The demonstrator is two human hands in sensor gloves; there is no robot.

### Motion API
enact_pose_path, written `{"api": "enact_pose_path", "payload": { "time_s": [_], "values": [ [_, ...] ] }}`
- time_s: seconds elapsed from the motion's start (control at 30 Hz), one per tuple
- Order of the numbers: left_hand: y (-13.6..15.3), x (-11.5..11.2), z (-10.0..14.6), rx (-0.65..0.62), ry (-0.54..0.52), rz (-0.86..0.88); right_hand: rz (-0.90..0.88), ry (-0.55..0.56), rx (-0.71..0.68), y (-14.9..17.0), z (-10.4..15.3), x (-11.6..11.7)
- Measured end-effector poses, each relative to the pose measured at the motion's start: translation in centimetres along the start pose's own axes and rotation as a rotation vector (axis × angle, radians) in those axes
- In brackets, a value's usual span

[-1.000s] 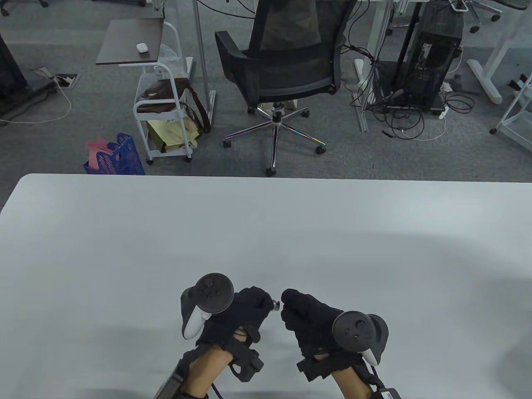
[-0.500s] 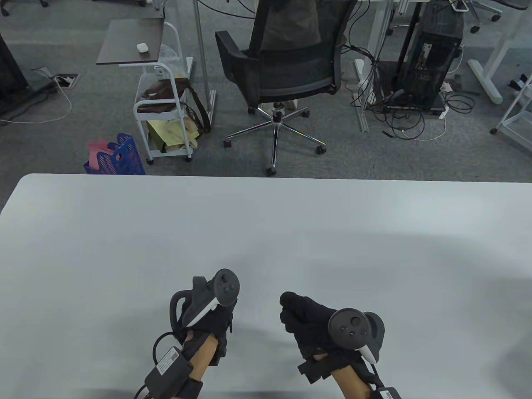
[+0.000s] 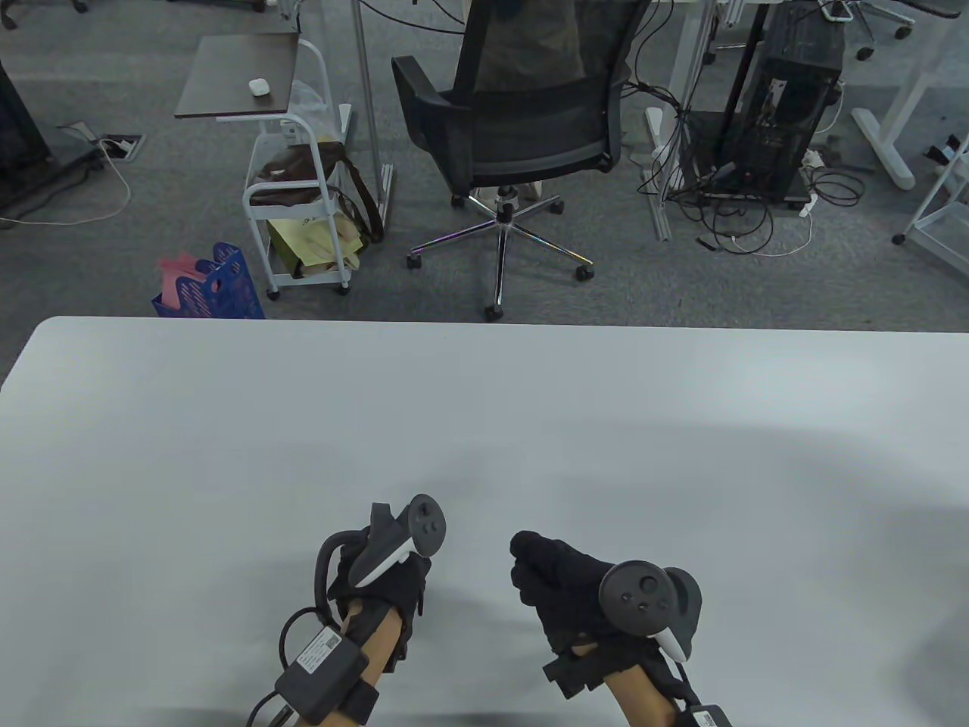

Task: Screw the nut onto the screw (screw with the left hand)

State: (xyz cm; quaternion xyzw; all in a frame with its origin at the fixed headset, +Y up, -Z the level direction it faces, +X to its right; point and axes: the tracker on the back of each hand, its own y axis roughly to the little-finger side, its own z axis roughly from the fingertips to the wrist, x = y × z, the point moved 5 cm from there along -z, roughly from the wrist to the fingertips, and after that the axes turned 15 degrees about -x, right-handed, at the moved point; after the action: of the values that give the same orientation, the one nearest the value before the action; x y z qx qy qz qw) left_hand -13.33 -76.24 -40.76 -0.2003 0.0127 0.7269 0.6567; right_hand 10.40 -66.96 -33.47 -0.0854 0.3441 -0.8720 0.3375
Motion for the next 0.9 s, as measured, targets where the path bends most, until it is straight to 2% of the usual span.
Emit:
{"api": "enact_pose_path", "payload": {
  "time_s": [0.27, 0.43, 0.57, 0.77, 0.9],
  "values": [
    [-0.9, -0.1, 0.0, -0.014, -0.001, -0.053, 0.002, -0.001, 0.003, 0.1, 0.0, 0.0],
    [-0.9, -0.2, 0.2, -0.037, -0.005, -0.008, 0.003, 0.006, 0.009, 0.2, 0.1, -0.1],
    [-1.0, 0.7, 0.7, -0.076, -0.059, 0.041, 0.040, 0.013, 0.001, 0.3, 0.0, -0.5],
    [-1.8, 2.4, 1.9, -0.145, -0.138, 0.101, 0.190, 0.035, -0.067, -0.5, -0.2, -1.9],
    [-1.9, 3.4, 2.8, -0.177, -0.150, 0.153, 0.433, 0.010, -0.164, -1.7, -0.4, -2.9]
  ]
}}
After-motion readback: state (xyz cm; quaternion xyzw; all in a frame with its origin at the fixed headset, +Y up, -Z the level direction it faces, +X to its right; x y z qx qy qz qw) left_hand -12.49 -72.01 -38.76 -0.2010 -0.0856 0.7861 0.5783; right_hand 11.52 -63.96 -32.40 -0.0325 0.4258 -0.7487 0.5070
